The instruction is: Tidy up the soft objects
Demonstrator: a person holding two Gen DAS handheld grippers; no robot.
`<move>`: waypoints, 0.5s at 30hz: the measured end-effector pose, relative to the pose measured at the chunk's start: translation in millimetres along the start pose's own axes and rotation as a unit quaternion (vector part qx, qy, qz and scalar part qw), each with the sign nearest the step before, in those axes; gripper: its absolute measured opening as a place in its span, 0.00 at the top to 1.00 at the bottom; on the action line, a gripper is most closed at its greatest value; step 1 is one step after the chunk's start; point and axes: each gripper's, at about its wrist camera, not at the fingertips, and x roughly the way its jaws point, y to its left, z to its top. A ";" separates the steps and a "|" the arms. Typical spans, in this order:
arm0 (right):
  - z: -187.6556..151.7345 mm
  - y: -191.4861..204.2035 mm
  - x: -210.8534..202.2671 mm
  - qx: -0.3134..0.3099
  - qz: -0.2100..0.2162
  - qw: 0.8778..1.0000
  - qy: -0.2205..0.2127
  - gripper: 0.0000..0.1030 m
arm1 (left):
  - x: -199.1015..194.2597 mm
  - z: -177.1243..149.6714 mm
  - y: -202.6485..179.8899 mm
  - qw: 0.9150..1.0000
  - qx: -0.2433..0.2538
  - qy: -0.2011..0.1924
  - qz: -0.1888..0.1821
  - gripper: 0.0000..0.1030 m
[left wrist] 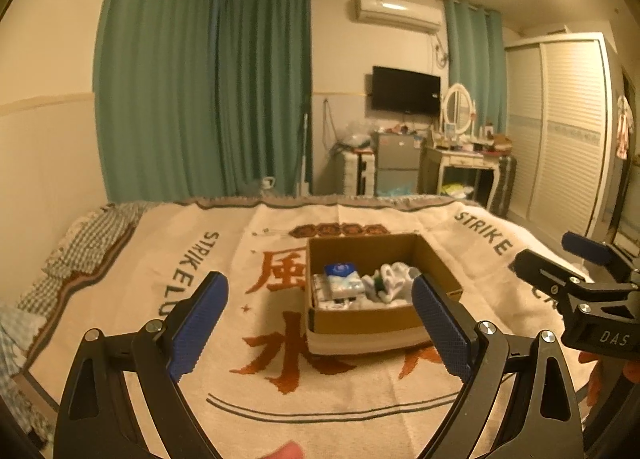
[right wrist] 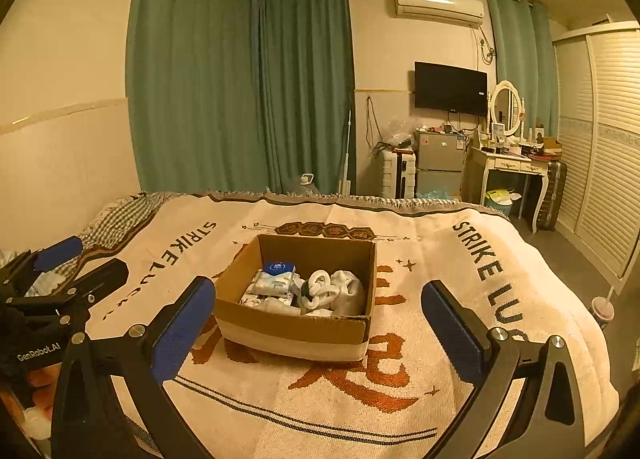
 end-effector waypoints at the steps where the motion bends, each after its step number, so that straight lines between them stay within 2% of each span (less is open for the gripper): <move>1: -0.2 0.0 0.3 0.000 -0.001 1.000 0.000 0.00 | 1.3 0.2 1.1 1.000 -0.001 0.001 -0.001 0.08; 15: -3.7 -1.7 5.6 -0.001 -0.005 1.000 0.010 0.00 | 3.4 -0.5 2.3 1.000 -0.006 0.005 -0.003 0.08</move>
